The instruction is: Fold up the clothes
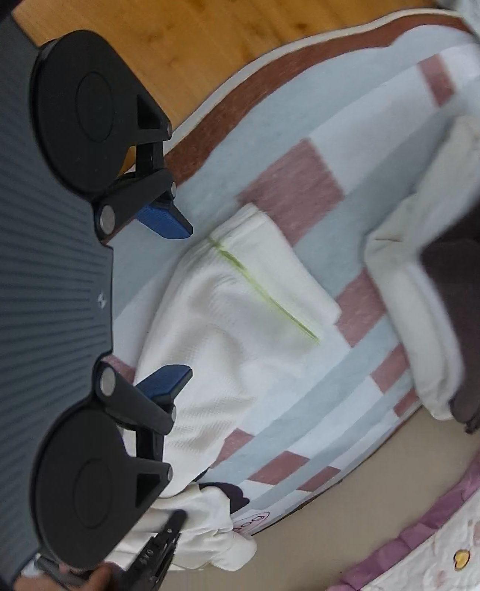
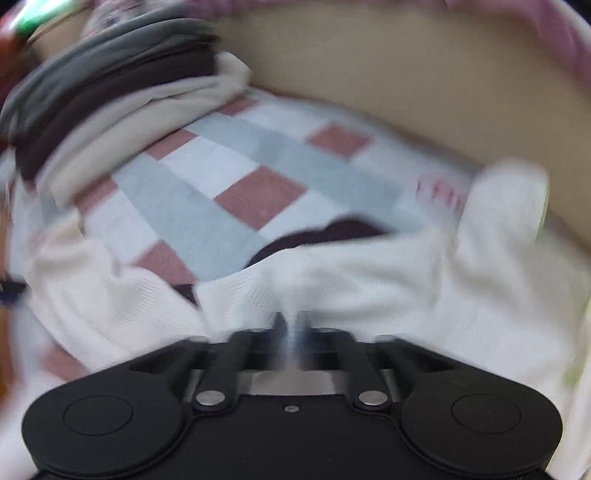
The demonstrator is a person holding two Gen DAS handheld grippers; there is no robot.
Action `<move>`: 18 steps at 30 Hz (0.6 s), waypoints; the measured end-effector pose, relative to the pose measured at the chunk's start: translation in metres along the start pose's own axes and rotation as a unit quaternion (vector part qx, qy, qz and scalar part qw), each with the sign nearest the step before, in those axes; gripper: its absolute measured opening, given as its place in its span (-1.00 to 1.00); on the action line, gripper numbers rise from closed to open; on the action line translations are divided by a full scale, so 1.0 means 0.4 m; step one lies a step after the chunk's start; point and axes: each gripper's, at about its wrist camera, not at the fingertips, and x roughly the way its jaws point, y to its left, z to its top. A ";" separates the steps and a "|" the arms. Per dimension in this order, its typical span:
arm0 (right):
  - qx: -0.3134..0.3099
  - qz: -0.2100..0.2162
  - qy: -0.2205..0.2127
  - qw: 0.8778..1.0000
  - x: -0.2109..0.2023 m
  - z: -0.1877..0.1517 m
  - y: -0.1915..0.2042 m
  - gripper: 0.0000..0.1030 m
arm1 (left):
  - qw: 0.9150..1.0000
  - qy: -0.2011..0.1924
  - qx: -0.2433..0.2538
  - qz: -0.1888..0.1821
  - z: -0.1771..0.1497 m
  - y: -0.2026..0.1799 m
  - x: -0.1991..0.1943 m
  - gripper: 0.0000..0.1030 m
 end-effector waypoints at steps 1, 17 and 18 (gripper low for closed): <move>-0.016 -0.014 -0.027 0.999 -0.016 -0.004 -0.005 -0.92 | 1.000 -0.009 0.004 0.002 0.001 -0.003 -0.002 0.46; 0.129 -0.037 -0.018 0.991 -0.079 -0.148 -0.162 -0.75 | 0.996 -0.050 0.072 0.017 0.001 -0.159 0.092 0.93; 0.129 -0.036 -0.017 0.991 -0.079 -0.149 -0.161 -0.75 | 0.994 -0.055 0.088 0.027 0.001 -0.176 0.101 0.94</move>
